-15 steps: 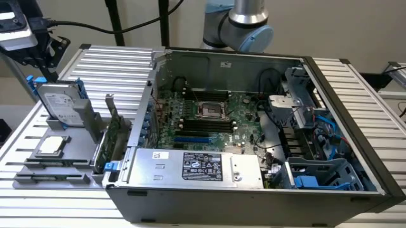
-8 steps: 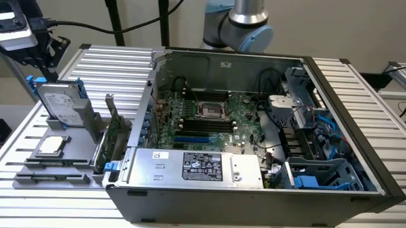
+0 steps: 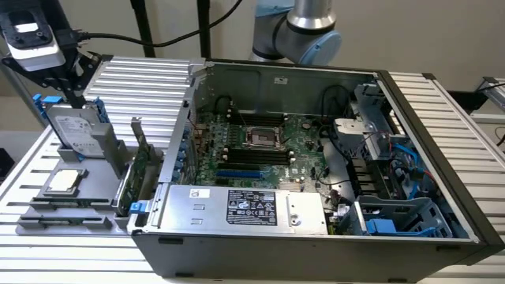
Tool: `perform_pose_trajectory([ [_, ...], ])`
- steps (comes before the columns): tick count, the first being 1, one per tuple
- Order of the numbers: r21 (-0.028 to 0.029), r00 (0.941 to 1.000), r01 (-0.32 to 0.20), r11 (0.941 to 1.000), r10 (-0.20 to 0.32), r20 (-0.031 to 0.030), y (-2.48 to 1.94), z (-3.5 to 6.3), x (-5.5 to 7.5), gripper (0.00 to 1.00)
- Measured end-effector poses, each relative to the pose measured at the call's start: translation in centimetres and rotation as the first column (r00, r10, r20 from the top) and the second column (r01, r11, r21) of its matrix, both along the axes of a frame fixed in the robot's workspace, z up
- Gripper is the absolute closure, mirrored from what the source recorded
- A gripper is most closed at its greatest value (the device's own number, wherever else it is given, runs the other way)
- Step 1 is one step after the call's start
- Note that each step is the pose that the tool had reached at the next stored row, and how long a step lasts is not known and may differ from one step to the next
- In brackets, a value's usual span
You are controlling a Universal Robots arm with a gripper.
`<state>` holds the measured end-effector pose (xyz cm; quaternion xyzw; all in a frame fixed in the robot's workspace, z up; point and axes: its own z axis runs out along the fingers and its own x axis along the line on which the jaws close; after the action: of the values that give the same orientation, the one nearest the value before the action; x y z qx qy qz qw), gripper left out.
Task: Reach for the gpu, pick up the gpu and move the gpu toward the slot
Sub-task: 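Reach for the gpu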
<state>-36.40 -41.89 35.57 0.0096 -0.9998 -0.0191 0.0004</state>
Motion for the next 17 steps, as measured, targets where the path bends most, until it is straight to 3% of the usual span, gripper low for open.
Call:
perform_pose_trajectory([
  [7, -0.0001, 1.0, 0.0, 1.0, 0.0, -0.0001, -1.69, -0.29, 2.4, 0.89],
  [17, -0.0001, 1.0, 0.0, 1.0, 0.0, 0.003, -4.29, -1.5, 4.1, 0.89],
])
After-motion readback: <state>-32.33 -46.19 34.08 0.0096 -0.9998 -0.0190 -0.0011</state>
